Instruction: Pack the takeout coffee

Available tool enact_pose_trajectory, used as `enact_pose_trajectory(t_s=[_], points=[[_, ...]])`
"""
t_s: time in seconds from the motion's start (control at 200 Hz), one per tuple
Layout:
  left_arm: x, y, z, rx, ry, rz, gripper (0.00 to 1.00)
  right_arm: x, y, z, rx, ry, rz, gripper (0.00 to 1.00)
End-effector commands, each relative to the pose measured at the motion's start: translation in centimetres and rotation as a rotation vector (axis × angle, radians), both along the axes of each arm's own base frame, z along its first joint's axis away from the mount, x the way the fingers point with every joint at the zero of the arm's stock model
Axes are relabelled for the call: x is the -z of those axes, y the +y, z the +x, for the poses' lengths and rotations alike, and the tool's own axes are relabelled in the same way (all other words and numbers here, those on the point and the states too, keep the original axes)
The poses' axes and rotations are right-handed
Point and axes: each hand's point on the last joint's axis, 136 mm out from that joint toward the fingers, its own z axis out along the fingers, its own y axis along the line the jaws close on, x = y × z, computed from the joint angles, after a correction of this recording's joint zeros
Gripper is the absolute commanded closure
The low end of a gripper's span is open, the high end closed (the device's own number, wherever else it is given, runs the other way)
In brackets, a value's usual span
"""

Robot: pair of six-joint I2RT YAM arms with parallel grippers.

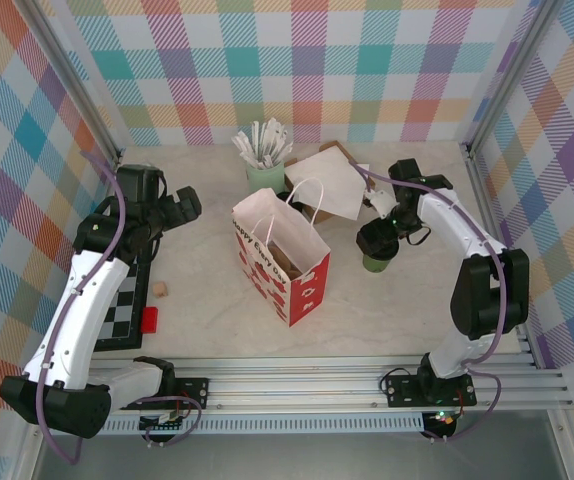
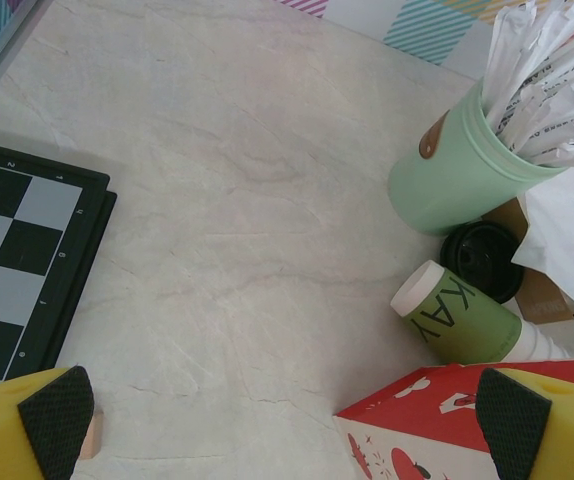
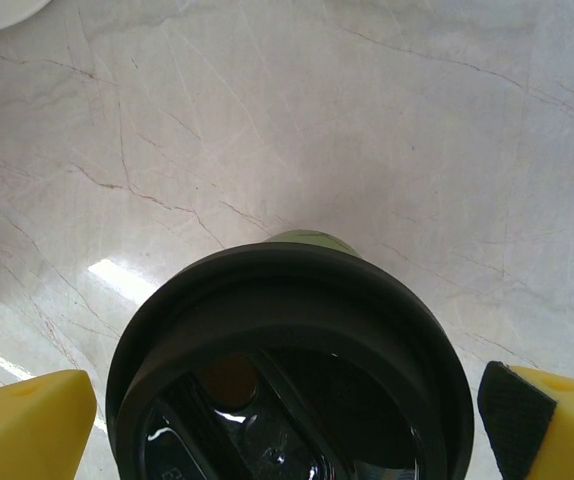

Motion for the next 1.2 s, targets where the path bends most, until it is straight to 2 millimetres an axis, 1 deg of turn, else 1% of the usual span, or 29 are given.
enact_pose_trajectory(t_s=[0.0, 0.33, 0.555, 0.73, 0.96, 1.195], points=[[0.6, 0.4, -0.7, 0.004, 0.027, 0.033, 0.00, 0.4, 0.5, -0.7, -0.020, 0.041, 0.006, 0.00], [0.9, 0.3, -0.7, 0.009, 0.036, 0.038, 0.00, 1.1, 0.4, -1.0, -0.023, 0.067, -0.033, 0.00], [0.9, 0.4, -0.7, 0.008, 0.038, 0.041, 0.00, 0.9, -0.2, -1.1, -0.018, 0.066, -0.064, 0.00], [1.0, 0.4, -0.6, 0.010, 0.040, 0.044, 0.00, 0.8, -0.3, -1.7, -0.028, 0.088, -0.078, 0.00], [1.0, 0.4, -0.7, 0.010, 0.042, 0.045, 0.00, 0.7, -0.3, -1.6, -0.040, 0.089, -0.097, 0.00], [1.2, 0.5, -0.8, 0.006, 0.048, 0.051, 0.00, 1.0, -0.3, -1.5, -0.055, 0.103, -0.119, 0.00]])
